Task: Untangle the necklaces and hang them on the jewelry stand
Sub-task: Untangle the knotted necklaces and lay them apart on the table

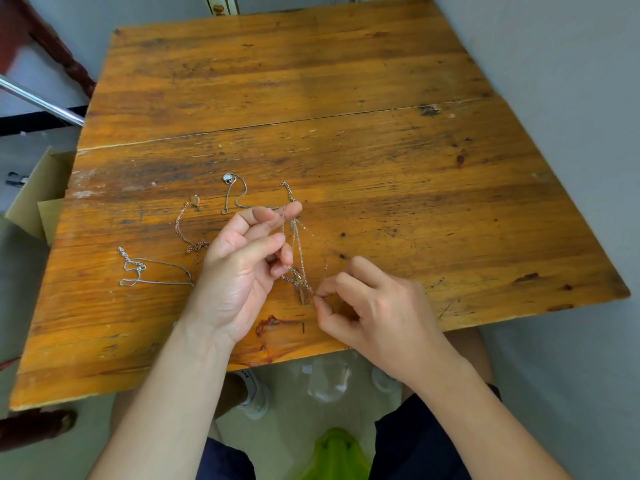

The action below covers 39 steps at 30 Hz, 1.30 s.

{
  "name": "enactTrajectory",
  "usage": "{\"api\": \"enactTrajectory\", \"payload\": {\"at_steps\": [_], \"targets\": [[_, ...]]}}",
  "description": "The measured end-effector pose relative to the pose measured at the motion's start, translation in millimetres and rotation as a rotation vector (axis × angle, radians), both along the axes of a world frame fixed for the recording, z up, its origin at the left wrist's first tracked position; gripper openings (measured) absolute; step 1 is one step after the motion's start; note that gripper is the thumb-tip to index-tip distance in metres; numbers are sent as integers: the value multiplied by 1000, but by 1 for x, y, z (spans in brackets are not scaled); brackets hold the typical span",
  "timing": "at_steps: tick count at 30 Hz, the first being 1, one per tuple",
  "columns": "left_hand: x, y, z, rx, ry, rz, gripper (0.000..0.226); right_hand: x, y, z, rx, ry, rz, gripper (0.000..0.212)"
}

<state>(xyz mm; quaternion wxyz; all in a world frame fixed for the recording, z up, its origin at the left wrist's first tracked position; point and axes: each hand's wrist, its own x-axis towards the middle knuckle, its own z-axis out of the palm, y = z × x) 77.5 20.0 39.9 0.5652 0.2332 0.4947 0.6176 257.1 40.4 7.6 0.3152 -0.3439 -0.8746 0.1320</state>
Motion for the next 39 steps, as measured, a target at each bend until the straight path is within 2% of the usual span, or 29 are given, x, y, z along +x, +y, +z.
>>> {"api": "enactTrajectory", "payload": {"at_steps": [8,12,15,17,20,24,28,34,37,39], "targets": [[-3,-1,0,-6,27,1,38,4,-2,-4,4,-14,75,8],[-4,-2,-1,-3,29,0,26,5,-3,-5,-79,-43,63,7],[-5,-3,-3,6,41,-10,25,4,-4,-2,-185,-94,56,10],[-6,-4,-3,11,28,-15,27,5,-2,4,-326,-93,50,14],[-8,-4,-3,14,16,-16,27,3,10,8,-506,1,26,12],[-9,-4,-3,14,1,-15,28,-9,28,13,-500,74,-91,8],[-9,-4,-2,7,4,-16,29,-23,36,17,-605,24,-61,14],[-9,-3,-2,12,3,-22,31,-43,37,16,-561,-21,-171,29],[-8,-4,-2,18,9,-32,32,-51,39,15,-517,-84,-206,23],[-9,-5,-2,19,9,-31,32,-50,41,14,-568,-24,-190,14]]}}
